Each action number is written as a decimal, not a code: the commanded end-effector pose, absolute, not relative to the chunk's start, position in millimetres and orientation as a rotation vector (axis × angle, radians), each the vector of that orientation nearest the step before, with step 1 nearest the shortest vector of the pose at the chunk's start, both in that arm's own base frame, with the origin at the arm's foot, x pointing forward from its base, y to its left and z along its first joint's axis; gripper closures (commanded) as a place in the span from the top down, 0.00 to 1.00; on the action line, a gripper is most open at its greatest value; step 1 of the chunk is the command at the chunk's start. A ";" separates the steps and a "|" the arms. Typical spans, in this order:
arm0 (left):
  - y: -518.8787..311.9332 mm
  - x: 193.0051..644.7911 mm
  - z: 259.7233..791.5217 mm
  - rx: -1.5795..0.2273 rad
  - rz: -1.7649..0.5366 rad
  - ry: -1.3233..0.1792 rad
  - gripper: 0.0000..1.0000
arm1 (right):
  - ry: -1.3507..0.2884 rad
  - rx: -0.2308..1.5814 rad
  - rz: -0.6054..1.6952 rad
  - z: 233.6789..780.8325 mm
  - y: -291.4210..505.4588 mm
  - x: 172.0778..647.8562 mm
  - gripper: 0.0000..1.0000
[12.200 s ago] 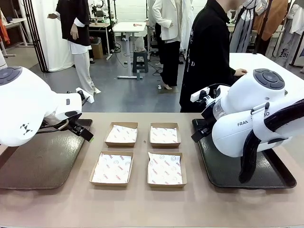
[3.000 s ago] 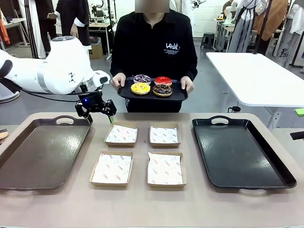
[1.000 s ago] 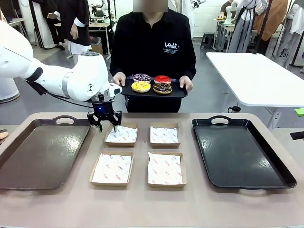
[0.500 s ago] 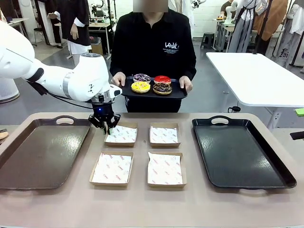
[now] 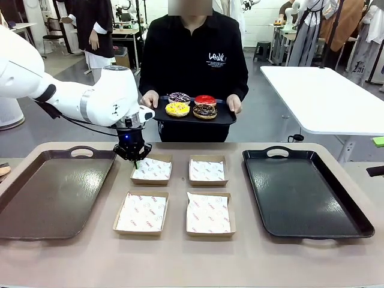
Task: Individually package the donuts and arrange them on the tray.
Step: Pick up one Paper togo box.
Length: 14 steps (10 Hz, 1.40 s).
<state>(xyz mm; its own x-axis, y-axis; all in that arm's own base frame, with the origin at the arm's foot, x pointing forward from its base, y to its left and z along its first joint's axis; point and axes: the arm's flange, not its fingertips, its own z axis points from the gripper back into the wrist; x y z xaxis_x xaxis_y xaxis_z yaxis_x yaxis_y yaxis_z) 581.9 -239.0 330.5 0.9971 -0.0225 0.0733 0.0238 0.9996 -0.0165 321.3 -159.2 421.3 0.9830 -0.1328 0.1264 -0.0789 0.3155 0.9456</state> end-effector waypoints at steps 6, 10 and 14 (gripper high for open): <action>-253.8 557.6 465.0 -0.032 -0.031 -0.057 0.00 | -0.197 1.262 -0.034 421.7 -159.5 321.5 1.00; -269.0 544.9 530.9 -0.018 -0.013 -0.160 0.00 | -0.197 1.262 -0.034 421.7 -159.5 321.5 1.00; -267.8 545.6 536.1 -0.048 -0.042 -0.164 0.00 | -0.197 1.262 -0.034 421.7 -159.5 321.5 1.00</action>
